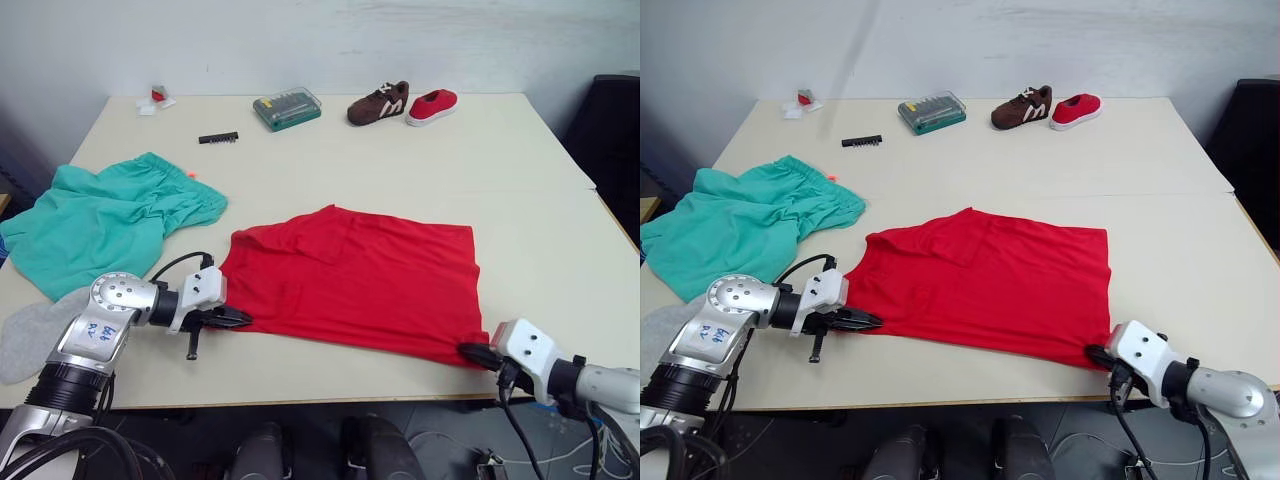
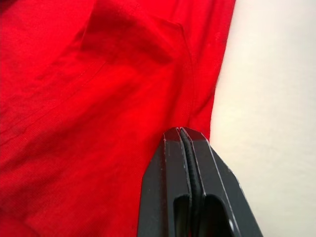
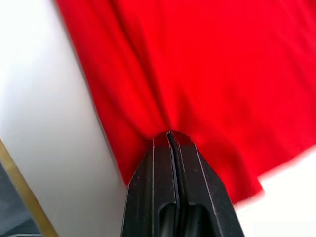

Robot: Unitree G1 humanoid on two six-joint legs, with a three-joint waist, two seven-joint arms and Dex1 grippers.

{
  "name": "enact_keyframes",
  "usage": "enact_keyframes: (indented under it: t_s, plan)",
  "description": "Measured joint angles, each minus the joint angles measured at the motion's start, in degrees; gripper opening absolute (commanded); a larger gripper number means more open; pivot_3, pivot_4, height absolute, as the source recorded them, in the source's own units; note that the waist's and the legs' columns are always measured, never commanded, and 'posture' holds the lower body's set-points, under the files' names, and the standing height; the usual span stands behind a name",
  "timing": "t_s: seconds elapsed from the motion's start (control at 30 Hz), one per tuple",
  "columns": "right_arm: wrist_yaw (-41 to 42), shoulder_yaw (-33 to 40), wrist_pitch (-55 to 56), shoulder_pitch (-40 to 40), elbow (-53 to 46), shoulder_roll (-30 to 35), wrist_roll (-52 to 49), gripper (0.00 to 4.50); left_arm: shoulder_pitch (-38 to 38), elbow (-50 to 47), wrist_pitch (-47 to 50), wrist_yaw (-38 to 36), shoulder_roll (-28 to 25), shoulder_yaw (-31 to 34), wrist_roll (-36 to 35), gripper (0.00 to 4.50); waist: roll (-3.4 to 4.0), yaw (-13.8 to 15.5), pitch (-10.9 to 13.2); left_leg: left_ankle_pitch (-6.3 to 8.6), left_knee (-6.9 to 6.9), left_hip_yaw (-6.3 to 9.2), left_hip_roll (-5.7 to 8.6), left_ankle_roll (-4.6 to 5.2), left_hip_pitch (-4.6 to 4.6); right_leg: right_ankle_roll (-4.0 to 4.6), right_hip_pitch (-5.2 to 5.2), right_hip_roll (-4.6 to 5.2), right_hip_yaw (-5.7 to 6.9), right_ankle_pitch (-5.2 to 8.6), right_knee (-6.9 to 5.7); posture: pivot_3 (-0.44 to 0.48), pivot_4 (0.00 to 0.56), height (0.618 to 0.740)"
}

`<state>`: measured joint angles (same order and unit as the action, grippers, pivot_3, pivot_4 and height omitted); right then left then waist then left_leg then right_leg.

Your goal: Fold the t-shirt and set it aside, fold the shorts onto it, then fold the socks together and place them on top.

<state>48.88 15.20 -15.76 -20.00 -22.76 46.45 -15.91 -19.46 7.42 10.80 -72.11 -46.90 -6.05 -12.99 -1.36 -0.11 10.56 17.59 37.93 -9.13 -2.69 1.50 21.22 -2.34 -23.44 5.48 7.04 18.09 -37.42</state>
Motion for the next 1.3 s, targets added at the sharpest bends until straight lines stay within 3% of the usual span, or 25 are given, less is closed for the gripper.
enact_keyframes:
  t_s: [0.17, 0.33, 0.47, 0.57, 0.67, 0.83, 0.97, 1.1, 1.2, 1.3]
  plan:
    - [-0.18, -0.72, -4.61, 6.03, -8.77, -2.04, -7.17, 0.00, 0.18, -3.45, 8.77, -0.06, 0.38, 2.47, -5.65, 0.03, 0.20, -0.16, 0.16, -0.03, -0.01, 0.01, -0.02, -0.06, 0.11, 0.01, -0.14, -0.01, 0.00, 0.00, -0.04, 0.000, 0.150, 0.740]
    - [-0.21, -9.89, -7.20, 12.23, -11.08, -1.99, -6.06, 0.00, 0.02, -6.87, 12.71, -1.89, -1.51, 3.17, -7.95, 0.03, 0.21, 0.03, 0.17, -0.05, -0.03, 0.00, 0.03, -0.15, 0.23, 0.00, -0.20, 0.00, 0.01, 0.02, 0.07, 0.000, 0.150, 0.740]
    - [0.15, -17.69, -6.03, 14.77, -6.84, -0.89, 0.30, 0.00, 1.07, -4.64, 6.44, -2.30, -3.27, 0.05, -2.29, 0.03, 0.21, 0.14, 0.17, -0.03, -0.03, -0.03, 0.04, -0.21, 0.27, 0.00, -0.19, 0.00, 0.02, 0.02, 0.23, 0.000, 0.150, 0.740]
    - [0.54, -19.26, -4.07, 13.27, -4.84, 0.39, 3.08, 0.00, 0.76, -1.76, 0.34, -1.68, -2.63, -0.76, -0.35, 0.03, 0.27, 0.37, 0.15, 0.05, -0.03, -0.02, 0.03, -0.15, 0.27, -0.01, -0.14, 0.01, 0.05, 0.01, 0.34, 0.000, 0.150, 0.740]
    - [0.61, -17.55, -2.06, 10.21, -4.79, 1.57, 3.71, 0.00, -0.65, 1.78, -4.92, 0.77, -1.57, -0.78, 1.29, 0.03, 0.30, 0.51, 0.13, 0.13, -0.03, 0.00, 0.03, 0.10, 0.17, -0.04, -0.03, 0.02, 0.05, -0.04, 0.34, 0.000, 0.150, 0.740]
    - [1.88, -8.71, 0.92, 1.95, -4.13, 4.48, 3.43, 0.00, -0.43, 6.55, -9.19, 2.39, -3.21, 1.51, 1.35, 0.03, 0.27, 0.51, 0.07, 0.21, -0.10, 0.00, -0.02, -0.21, 0.00, 0.04, 0.07, 0.00, 0.04, -0.07, 0.34, 0.000, 0.150, 0.740]
    - [2.85, -2.26, 1.57, -2.64, -4.10, 4.38, 1.92, 0.00, 2.25, 5.51, -5.37, 1.94, -6.43, 5.42, -0.36, 0.03, 0.27, -0.17, 0.09, -0.01, -0.37, -0.05, 0.00, 0.01, 0.03, 0.04, -0.08, 0.00, 0.03, -0.07, 0.35, 0.000, 0.150, 0.740]
    - [3.26, 3.73, 1.80, -3.00, -5.67, 3.27, -1.42, 0.00, 4.09, -2.40, 3.92, 0.71, -8.79, 8.84, -5.54, 0.03, 0.17, 0.06, 0.16, -0.11, -0.62, -0.04, 0.03, -0.16, 0.11, 0.02, -0.18, -0.02, 0.04, -0.05, 0.49, 0.000, 0.150, 0.740]
    - [4.00, 5.60, 1.51, -3.63, -9.36, 3.08, -3.23, 0.57, 4.97, -9.54, 9.08, 0.56, -10.49, 11.48, -9.25, 0.57, 0.17, 0.09, 0.17, -0.24, -0.73, -0.04, 0.07, -0.40, 0.12, -0.04, -0.19, -0.02, 0.04, 0.00, 0.56, 0.000, 0.150, 0.740]
    - [5.42, 5.66, 1.76, -6.64, -12.78, 3.60, -2.85, 1.60, 7.26, -14.26, 8.84, -0.42, -12.04, 11.81, -9.19, 1.52, 0.17, 0.15, 0.17, -0.21, -0.80, -0.05, 0.10, -0.43, 0.11, -0.09, -0.19, -0.03, 0.04, 0.08, 0.59, 0.000, 0.150, 0.740]
